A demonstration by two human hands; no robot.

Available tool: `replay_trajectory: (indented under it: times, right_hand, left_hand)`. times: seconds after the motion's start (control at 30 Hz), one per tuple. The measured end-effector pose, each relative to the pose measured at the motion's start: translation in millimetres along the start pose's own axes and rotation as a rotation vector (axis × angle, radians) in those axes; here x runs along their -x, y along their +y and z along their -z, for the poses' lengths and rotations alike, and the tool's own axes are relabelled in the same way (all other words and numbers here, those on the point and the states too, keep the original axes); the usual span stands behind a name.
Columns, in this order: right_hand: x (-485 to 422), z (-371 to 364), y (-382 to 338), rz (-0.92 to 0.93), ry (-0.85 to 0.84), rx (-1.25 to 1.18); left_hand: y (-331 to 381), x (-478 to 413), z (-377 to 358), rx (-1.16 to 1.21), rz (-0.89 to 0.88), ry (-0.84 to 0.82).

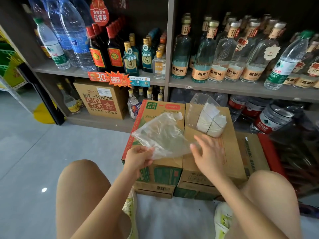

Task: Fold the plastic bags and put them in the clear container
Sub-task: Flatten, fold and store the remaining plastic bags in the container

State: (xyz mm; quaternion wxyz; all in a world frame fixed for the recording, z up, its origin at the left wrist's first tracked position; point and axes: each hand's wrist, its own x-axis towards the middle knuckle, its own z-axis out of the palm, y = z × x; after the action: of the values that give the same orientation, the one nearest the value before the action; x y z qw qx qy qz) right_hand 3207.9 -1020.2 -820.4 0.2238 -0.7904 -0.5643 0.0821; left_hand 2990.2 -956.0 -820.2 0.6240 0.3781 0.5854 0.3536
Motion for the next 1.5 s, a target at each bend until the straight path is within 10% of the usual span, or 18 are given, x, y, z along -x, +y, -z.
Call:
replay_trajectory:
  times: [0.47, 0.63, 0.9, 1.07, 1.17, 1.5]
  right_hand:
    - [3, 9, 24, -0.428, 0.127, -0.887]
    - [14, 12, 30, -0.399, -0.151, -0.612]
    - [-38, 17, 12, 0.087, 0.32, 0.005]
    - [-64, 1, 6, 0.179, 0.271, 0.17]
    - [-71, -3, 6, 0.181, 0.228, 0.232]
    - [-104, -5, -15, 0.345, 0.119, 0.193]
  left_hand:
    - [3, -17, 24, 0.366, 0.098, 0.02]
    - [2, -13, 21, 0.133, 0.053, 0.121]
    - [24, -29, 32, -0.718, -0.069, 0.231]
    - [16, -42, 13, -1.087, -0.62, 0.41]
    - [10, -58, 0, -1.168, -0.884, 0.327]
    - [-12, -82, 17, -1.37, -0.886, -0.251]
